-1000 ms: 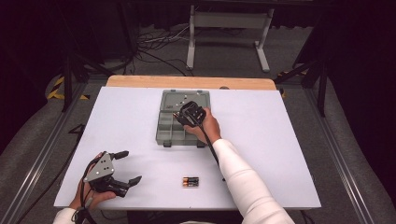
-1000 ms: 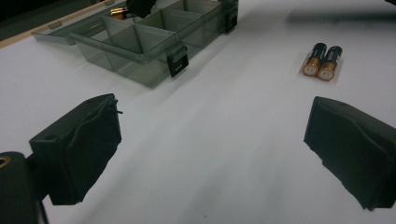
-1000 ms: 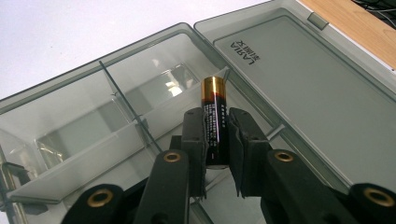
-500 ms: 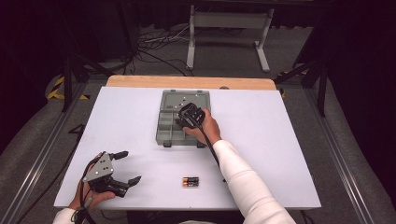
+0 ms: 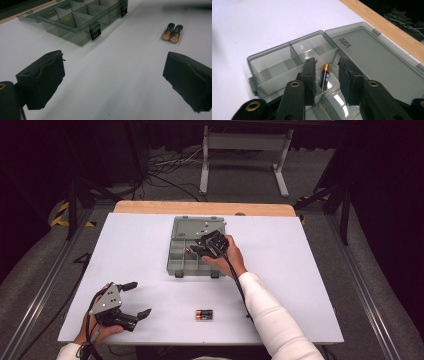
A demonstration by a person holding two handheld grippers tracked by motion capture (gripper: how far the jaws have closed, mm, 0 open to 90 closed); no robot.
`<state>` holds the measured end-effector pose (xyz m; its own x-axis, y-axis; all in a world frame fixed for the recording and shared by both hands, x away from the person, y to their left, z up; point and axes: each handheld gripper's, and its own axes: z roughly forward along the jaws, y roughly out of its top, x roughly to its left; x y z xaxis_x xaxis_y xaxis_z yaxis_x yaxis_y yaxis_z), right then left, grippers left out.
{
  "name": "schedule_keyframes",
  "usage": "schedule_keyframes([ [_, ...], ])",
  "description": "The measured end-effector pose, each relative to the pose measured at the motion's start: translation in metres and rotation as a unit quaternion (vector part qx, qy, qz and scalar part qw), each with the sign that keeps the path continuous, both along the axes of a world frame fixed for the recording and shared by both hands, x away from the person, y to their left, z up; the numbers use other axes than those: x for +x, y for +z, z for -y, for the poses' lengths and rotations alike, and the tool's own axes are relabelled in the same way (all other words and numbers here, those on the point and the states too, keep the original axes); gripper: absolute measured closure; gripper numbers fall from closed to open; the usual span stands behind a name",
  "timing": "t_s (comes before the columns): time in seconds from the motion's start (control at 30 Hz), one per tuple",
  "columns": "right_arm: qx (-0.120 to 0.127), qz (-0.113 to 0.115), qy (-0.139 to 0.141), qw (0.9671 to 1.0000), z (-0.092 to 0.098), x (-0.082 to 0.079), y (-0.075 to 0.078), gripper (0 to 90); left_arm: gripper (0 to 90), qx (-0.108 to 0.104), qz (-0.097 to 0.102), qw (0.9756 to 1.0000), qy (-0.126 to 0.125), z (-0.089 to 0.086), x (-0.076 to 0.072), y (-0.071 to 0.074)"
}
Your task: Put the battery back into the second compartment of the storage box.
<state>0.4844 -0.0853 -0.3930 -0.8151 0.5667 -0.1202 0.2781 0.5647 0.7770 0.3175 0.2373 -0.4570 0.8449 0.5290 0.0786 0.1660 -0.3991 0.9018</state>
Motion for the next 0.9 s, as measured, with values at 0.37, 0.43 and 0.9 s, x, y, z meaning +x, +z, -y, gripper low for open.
schedule_keyframes([
  [0.37, 0.019, 0.021, 0.036, 0.9989, 0.021, -0.036, 0.009, 63.7, 4.2, 0.007, 0.001, 1.0, 0.002, 0.001, 0.0, 0.0],
  [0.43, 0.023, 0.025, 0.041, 0.9986, 0.026, -0.042, 0.011, 62.3, 4.2, 0.006, 0.001, 1.0, 0.002, 0.002, 0.0, 0.0],
  [0.9, 0.043, 0.022, 0.072, 0.9963, 0.053, -0.076, 0.01, 48.5, 4.2, 0.015, 0.002, 0.9999, 0.0, 0.007, -0.002, 0.0],
])
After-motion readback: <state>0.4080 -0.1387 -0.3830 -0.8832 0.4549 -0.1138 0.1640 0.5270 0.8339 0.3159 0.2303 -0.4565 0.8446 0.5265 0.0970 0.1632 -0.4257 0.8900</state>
